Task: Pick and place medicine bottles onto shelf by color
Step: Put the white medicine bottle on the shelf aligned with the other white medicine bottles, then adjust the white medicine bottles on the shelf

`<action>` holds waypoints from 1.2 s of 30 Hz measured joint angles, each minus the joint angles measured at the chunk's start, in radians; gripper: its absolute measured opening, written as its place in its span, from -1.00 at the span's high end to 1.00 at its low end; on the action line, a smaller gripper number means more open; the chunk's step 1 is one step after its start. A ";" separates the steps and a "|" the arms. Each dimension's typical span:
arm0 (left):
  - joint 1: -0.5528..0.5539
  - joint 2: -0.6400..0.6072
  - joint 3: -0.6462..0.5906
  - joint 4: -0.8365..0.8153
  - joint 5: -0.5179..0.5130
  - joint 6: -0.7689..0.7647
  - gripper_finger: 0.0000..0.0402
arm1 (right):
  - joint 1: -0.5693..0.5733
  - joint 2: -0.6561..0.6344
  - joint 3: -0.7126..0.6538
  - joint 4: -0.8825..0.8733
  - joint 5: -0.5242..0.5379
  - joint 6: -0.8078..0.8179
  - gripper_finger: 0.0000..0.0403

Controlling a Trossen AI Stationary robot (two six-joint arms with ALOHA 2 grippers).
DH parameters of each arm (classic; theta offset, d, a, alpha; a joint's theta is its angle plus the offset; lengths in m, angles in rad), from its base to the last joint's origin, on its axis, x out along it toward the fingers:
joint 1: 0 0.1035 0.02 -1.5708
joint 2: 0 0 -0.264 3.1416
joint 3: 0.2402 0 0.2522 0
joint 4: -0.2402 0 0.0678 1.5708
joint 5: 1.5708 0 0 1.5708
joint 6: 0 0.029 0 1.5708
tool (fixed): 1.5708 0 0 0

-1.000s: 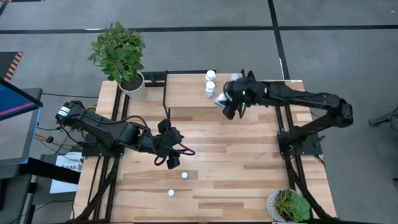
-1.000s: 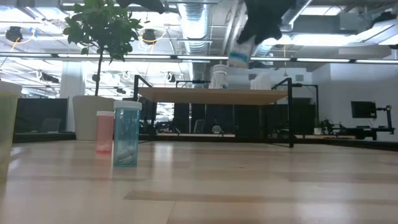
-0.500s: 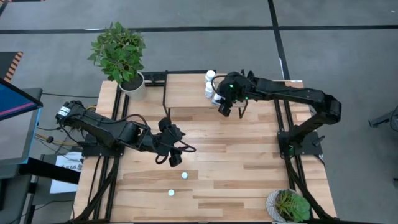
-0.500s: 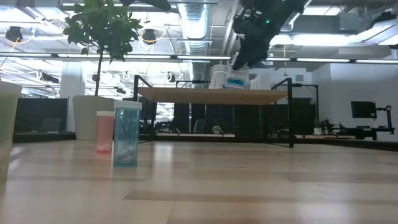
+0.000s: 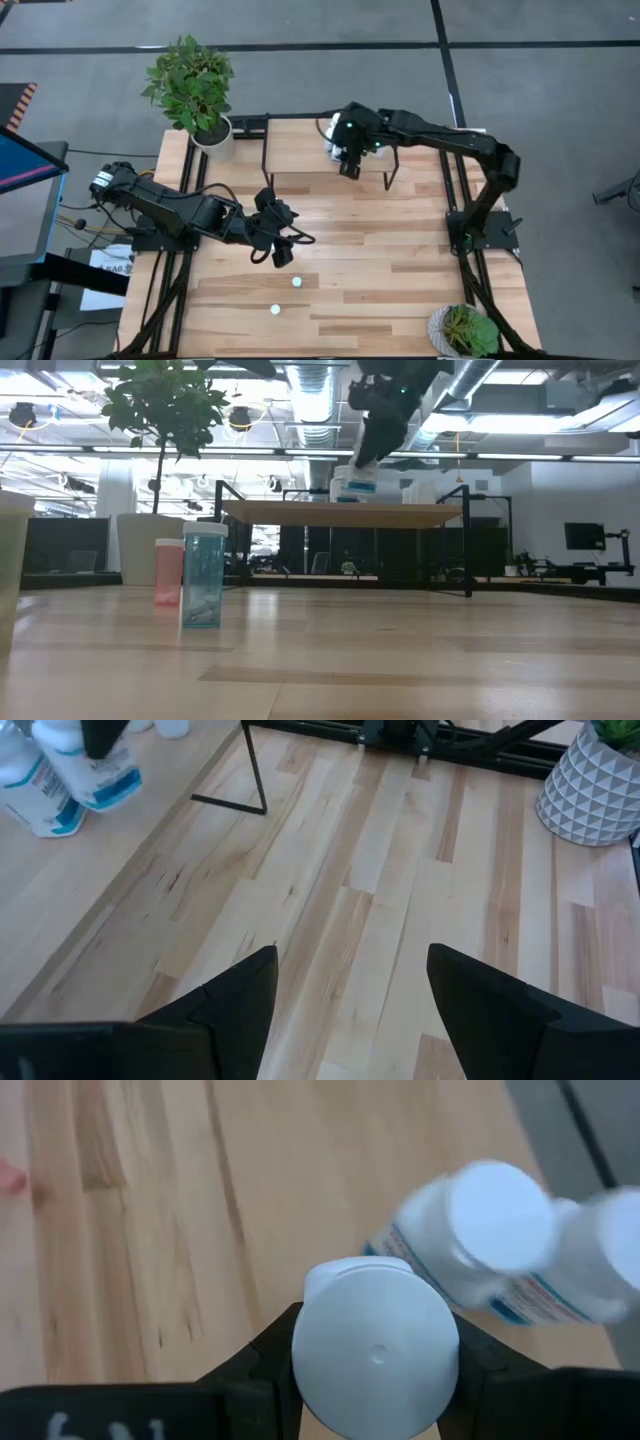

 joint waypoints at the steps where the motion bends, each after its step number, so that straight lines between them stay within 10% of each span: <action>1: 0.000 0.000 0.000 0.000 0.000 0.000 -0.22 | 0.000 0.018 0.021 -0.018 -0.008 -0.013 0.20; 13: 0.000 0.000 0.000 -0.001 0.006 -0.001 -0.22 | 0.015 0.116 0.147 -0.097 -0.009 -0.058 0.18; 22: 0.000 0.000 0.000 -0.004 0.006 0.006 -0.22 | 0.000 0.115 0.157 -0.163 0.029 -0.057 -0.46; 36: 0.000 0.000 0.000 -0.003 0.000 0.017 -0.22 | 0.050 -0.063 0.157 -0.131 0.020 -0.055 -0.49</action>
